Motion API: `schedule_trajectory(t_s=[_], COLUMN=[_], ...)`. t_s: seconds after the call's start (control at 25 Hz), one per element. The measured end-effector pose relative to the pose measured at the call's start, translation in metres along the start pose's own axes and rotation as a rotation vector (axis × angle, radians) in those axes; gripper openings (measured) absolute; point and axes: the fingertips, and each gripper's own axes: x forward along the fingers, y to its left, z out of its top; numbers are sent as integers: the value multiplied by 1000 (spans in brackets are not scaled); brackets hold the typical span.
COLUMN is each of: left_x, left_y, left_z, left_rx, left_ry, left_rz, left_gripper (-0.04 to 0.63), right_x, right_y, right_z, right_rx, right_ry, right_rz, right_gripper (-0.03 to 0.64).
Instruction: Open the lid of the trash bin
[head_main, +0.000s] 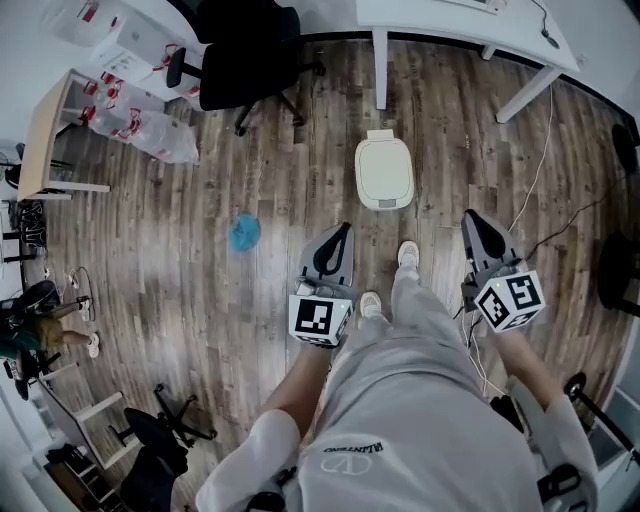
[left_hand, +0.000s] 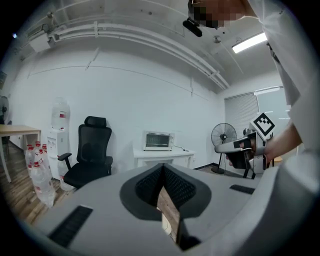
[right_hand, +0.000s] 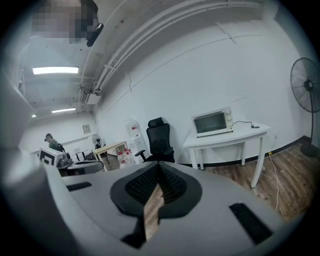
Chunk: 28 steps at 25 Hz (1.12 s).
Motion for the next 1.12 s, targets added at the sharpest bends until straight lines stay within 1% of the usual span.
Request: schedule_trajectory(t_s=[0.28,0.48,0.6,0.72,0.92,1.12], left_x=[90,137,164,185,206,220], left_y=[-7,-4,1,5,17,20], left_z=[-64,-119,-160,-213,-319,-412], left_rx=[-56,-68,-59,-72,-138,-188], left_ry=[140,220,248,290,381,478], left_rz=[16,29,26,12,19,13], left_gripper=[0,1,0,0,0,0], right_x=[77,122,151,178,215,241], right_y=[-34,-45,-56,-70,-86,-97], right_z=[-63,-118,-154,-199,-280,-359], right_rx=[34,45,76,106,170,207], right_ry=[167,277,314,349,401,476], right_rz=[133,183,180,156,123,104], right_gripper=[17,17,15,16,16,16])
